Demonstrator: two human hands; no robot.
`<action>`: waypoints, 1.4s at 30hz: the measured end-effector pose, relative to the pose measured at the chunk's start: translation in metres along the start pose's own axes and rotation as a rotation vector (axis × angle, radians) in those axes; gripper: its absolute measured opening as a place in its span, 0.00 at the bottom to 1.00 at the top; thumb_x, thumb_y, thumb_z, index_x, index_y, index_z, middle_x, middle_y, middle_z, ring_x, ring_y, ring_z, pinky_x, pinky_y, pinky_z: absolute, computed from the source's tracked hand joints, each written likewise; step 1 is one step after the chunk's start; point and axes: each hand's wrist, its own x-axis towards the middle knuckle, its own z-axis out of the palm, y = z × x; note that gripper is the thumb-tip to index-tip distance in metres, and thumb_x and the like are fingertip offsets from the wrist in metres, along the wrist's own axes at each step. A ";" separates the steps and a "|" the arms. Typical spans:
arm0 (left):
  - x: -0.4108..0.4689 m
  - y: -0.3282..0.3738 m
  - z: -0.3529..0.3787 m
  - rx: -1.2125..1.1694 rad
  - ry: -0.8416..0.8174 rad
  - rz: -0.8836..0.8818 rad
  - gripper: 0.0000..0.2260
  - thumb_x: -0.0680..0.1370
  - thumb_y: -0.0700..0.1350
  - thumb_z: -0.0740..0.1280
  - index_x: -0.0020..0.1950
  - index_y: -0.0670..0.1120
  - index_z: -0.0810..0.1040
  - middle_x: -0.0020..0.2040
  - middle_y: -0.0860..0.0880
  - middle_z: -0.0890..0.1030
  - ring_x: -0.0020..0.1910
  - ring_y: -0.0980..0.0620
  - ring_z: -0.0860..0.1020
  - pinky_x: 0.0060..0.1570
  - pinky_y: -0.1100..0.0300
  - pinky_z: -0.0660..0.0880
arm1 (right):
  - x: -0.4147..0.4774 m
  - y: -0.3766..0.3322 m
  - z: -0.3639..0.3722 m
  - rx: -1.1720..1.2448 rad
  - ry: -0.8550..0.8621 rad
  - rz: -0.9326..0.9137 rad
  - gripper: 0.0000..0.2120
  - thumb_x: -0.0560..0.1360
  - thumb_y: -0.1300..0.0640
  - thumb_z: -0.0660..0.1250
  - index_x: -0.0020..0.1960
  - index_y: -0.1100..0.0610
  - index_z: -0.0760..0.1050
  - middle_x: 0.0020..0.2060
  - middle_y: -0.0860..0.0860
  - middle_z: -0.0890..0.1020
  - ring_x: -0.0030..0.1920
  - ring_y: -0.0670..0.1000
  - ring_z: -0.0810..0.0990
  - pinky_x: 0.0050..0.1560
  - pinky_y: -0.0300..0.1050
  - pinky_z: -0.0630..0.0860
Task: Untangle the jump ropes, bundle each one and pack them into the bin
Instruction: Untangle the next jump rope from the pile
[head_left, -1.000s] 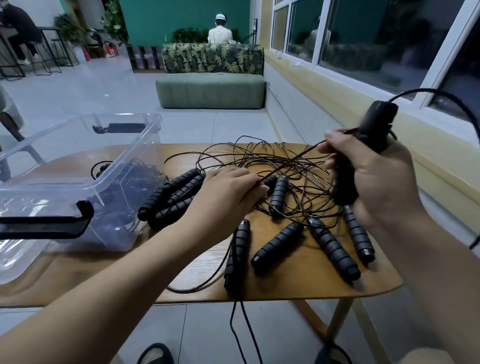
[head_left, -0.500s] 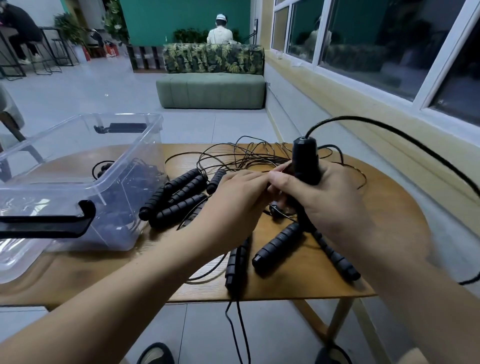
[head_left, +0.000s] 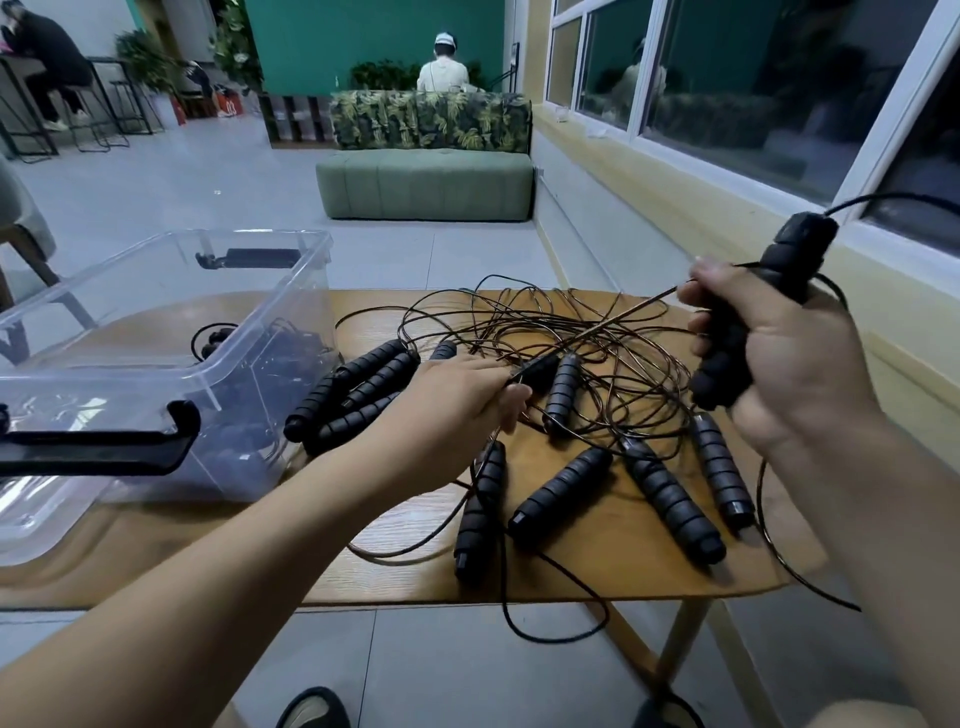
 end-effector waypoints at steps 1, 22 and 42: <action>-0.001 0.000 0.000 0.002 0.004 0.002 0.22 0.86 0.58 0.53 0.40 0.52 0.79 0.45 0.56 0.82 0.52 0.52 0.78 0.58 0.44 0.74 | -0.002 0.001 0.001 0.002 -0.021 0.005 0.13 0.79 0.55 0.76 0.57 0.63 0.82 0.38 0.51 0.87 0.32 0.47 0.79 0.31 0.40 0.74; 0.002 0.010 0.002 0.071 0.045 0.029 0.19 0.86 0.59 0.52 0.41 0.55 0.73 0.39 0.58 0.73 0.44 0.53 0.71 0.48 0.50 0.71 | -0.016 0.003 0.010 -0.052 -0.093 0.019 0.06 0.79 0.59 0.75 0.51 0.62 0.83 0.40 0.55 0.89 0.35 0.49 0.83 0.35 0.39 0.76; 0.004 0.027 0.004 0.086 0.058 0.086 0.19 0.88 0.56 0.53 0.43 0.51 0.74 0.42 0.56 0.75 0.46 0.50 0.73 0.51 0.45 0.74 | -0.046 0.027 0.026 -0.225 -0.425 -0.007 0.06 0.80 0.59 0.74 0.53 0.62 0.83 0.44 0.60 0.89 0.37 0.56 0.84 0.38 0.49 0.78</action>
